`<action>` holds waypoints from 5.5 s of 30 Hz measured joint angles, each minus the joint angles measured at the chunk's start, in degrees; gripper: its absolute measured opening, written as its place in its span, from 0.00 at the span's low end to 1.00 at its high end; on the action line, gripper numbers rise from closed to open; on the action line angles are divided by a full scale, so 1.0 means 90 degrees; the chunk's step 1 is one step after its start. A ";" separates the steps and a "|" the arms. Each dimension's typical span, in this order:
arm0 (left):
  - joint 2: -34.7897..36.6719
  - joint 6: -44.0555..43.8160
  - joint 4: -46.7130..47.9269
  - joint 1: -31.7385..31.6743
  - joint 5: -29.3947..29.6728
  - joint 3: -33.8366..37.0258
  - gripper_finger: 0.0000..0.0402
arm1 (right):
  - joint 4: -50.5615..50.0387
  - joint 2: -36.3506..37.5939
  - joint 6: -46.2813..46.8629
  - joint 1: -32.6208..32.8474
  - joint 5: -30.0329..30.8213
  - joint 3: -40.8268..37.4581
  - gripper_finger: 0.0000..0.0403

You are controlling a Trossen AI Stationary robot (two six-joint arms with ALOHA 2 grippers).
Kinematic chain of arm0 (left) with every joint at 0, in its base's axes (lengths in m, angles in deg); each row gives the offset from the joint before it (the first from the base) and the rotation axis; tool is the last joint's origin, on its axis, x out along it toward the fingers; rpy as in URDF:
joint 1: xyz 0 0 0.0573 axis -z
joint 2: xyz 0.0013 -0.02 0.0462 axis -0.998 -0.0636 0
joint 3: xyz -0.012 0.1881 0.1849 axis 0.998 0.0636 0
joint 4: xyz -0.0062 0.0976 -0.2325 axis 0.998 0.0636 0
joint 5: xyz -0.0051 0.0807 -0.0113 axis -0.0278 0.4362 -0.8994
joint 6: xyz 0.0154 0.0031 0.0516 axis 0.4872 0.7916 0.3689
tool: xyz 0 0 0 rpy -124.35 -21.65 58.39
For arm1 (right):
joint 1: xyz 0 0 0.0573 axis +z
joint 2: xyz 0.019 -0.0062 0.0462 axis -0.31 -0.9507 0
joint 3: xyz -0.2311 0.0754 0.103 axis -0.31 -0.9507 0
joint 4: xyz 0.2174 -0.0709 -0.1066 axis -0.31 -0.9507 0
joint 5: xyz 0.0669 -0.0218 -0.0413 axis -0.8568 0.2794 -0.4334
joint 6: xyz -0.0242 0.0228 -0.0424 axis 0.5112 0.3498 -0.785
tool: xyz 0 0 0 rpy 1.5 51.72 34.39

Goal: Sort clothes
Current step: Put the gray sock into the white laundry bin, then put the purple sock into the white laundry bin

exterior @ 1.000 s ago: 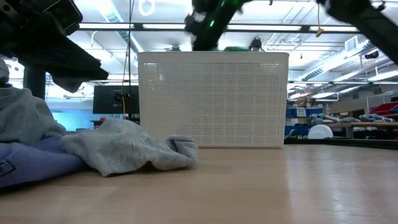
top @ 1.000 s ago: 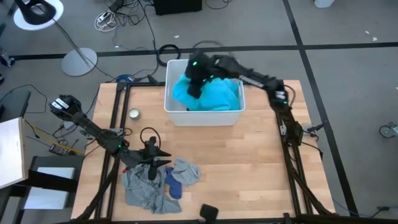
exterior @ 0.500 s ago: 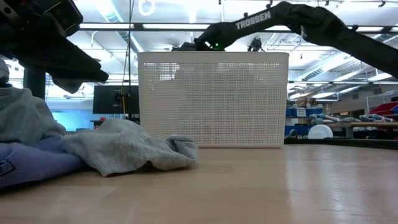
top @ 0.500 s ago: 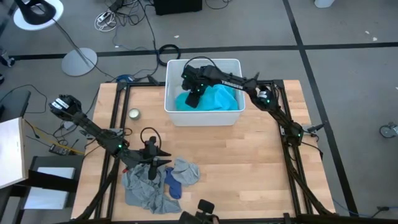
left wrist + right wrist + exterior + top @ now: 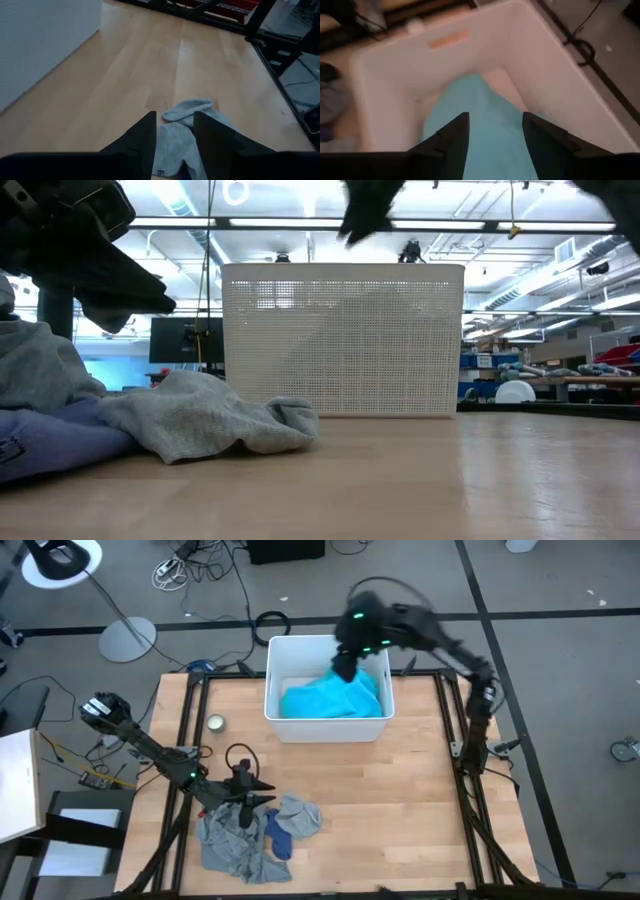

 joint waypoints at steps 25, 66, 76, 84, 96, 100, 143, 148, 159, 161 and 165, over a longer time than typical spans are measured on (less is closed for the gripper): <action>-0.2397 0.0136 0.2714 -0.0560 -0.2213 -0.2771 0.29 | -0.2205 0.1346 0.2480 0.5314 0.3555 -0.0010 0.40; -0.2584 0.2031 1.0479 -0.1218 -0.1265 -1.0844 0.00 | -0.1934 -0.2629 0.5192 0.6901 0.6319 -0.0012 0.37; -0.2584 0.2540 1.0720 -0.1845 -0.1204 -1.1556 0.00 | 0.1828 -0.3790 0.2193 0.5477 0.3712 -0.0015 0.31; -0.2586 0.3043 1.0795 -0.2763 -0.1770 -1.1562 0.00 | 0.3604 -0.4004 0.1221 0.4767 0.1912 -0.0130 0.29; -0.2586 0.4264 1.0289 -0.5215 -0.2751 -1.1735 0.00 | 0.4617 -0.3950 0.1331 0.4444 0.1013 -0.1369 0.28; -0.2622 0.4257 0.9973 -0.6052 -0.3553 -1.1739 0.00 | 0.5114 -0.3950 0.1302 0.4283 0.0404 -0.1613 0.28; 0.0441 0.2063 1.0793 -0.3826 -0.2727 -0.9242 0.35 | 0.9688 -0.0401 0.1641 0.4805 0.0423 -0.7075 0.28; 0.0885 0.1932 0.9606 -0.3492 -0.2641 -0.7722 0.35 | 1.0812 -0.0906 0.1306 0.4893 0.0397 -0.7355 0.28; 0.1270 0.1498 0.8825 -0.3174 -0.2648 -0.6562 0.35 | 1.1985 -0.2645 0.0774 0.4708 0.0469 -0.6322 0.28; 0.1309 0.1411 0.8710 -0.3107 -0.2646 -0.6562 0.35 | 1.2082 -0.2941 0.0647 0.4645 0.0491 -0.6022 0.28; 0.1355 0.1398 0.8564 -0.2936 -0.2644 -0.6562 0.35 | 1.2030 -0.3463 0.0838 0.4584 0.0476 -0.5644 0.27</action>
